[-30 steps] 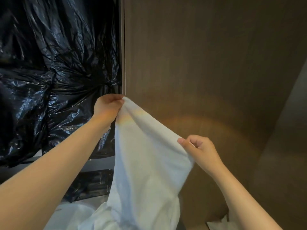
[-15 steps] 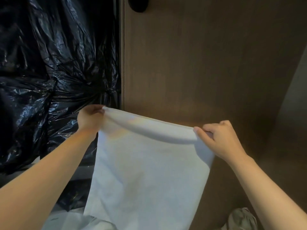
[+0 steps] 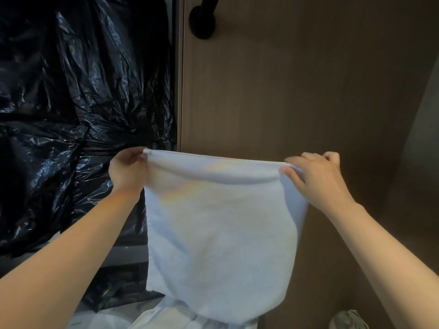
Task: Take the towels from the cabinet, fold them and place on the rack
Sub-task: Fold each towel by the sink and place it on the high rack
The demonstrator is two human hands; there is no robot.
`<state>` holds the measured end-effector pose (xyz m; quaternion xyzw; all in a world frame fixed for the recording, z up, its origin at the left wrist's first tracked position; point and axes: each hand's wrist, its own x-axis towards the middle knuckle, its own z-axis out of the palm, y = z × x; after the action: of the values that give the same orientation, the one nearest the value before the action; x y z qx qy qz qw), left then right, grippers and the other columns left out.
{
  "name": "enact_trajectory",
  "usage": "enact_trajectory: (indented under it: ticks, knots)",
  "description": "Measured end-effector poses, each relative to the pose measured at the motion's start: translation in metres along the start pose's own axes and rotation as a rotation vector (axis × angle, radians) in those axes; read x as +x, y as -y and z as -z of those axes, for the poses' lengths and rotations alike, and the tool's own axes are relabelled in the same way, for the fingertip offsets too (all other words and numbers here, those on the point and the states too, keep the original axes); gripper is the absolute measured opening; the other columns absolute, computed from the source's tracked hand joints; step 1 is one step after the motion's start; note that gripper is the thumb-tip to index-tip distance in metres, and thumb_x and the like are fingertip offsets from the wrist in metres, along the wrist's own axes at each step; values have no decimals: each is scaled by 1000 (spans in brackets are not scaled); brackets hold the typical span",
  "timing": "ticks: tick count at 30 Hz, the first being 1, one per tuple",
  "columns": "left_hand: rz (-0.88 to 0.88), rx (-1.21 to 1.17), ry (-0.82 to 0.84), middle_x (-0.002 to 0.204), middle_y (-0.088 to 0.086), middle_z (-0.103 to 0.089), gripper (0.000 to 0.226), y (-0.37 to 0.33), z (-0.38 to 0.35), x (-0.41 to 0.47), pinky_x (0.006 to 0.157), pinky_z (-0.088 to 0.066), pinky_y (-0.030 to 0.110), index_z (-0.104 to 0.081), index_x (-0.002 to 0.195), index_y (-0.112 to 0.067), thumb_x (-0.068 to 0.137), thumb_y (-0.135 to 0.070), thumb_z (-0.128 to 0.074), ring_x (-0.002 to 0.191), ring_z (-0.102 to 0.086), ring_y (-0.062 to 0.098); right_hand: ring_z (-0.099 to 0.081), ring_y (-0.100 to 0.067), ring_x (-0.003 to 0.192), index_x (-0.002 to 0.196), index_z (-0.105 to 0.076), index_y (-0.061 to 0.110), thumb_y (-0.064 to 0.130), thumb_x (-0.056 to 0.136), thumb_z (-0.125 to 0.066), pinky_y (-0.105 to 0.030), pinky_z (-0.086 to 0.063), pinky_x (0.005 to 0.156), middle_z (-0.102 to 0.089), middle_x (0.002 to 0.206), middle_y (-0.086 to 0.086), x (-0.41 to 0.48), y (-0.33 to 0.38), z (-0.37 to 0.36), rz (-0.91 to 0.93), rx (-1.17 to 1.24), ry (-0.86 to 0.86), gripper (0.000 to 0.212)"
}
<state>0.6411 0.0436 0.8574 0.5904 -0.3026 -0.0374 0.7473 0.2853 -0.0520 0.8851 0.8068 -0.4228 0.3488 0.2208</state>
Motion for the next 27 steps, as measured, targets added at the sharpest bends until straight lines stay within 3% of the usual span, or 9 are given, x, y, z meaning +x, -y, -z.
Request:
enact_trajectory:
  ticks: [3, 9, 12, 19, 24, 27]
  knots:
    - [-11, -7, -13, 106, 3, -69, 26, -1, 2, 0, 91, -51, 36, -70, 112, -15, 91, -11, -55, 104, -63, 22, -59, -18, 92, 100, -66, 19, 44, 98, -46, -37, -26, 96, -66, 97, -1, 5, 3, 2, -12, -32, -39, 32]
    - [-20, -33, -13, 109, 3, -68, 27, -12, -3, -2, 96, -49, 35, -69, 112, -14, 92, -10, -53, 105, -61, 19, -56, -19, 85, 92, -63, 18, 43, 97, -49, -42, -27, 95, -66, 92, -2, 17, 0, 6, -90, -39, -121, 29]
    - [-32, -65, -5, 103, 1, -67, 26, -17, -4, -1, 88, -48, 29, -70, 112, -14, 92, -10, -53, 99, -60, 17, -46, -14, 77, 88, -62, 18, 44, 96, -49, -40, -26, 93, -64, 86, -2, 19, -3, 6, -97, -39, -162, 31]
    - [-46, -40, -11, 101, -3, -65, 25, -28, -7, 4, 83, -44, 25, -69, 111, -17, 93, -12, -53, 97, -59, 15, -55, -17, 82, 90, -66, 18, 44, 95, -53, -41, -27, 96, -66, 88, -3, 21, -2, 9, -119, -17, -193, 29]
    - [-56, -24, 26, 100, -1, -67, 22, -23, -7, 4, 84, -47, 27, -70, 109, -17, 92, -13, -56, 96, -61, 16, -60, -20, 92, 101, -65, 21, 47, 97, -50, -43, -28, 102, -66, 97, 1, 18, -10, 11, -136, 6, -30, 30]
    - [-56, 9, 36, 99, -1, -67, 24, -14, -11, 1, 74, -44, 18, -70, 111, -15, 92, -13, -56, 93, -60, 14, -58, -18, 79, 98, -65, 17, 42, 98, -52, -37, -40, 87, -65, 86, 0, 12, -13, 3, -147, 2, 99, 28]
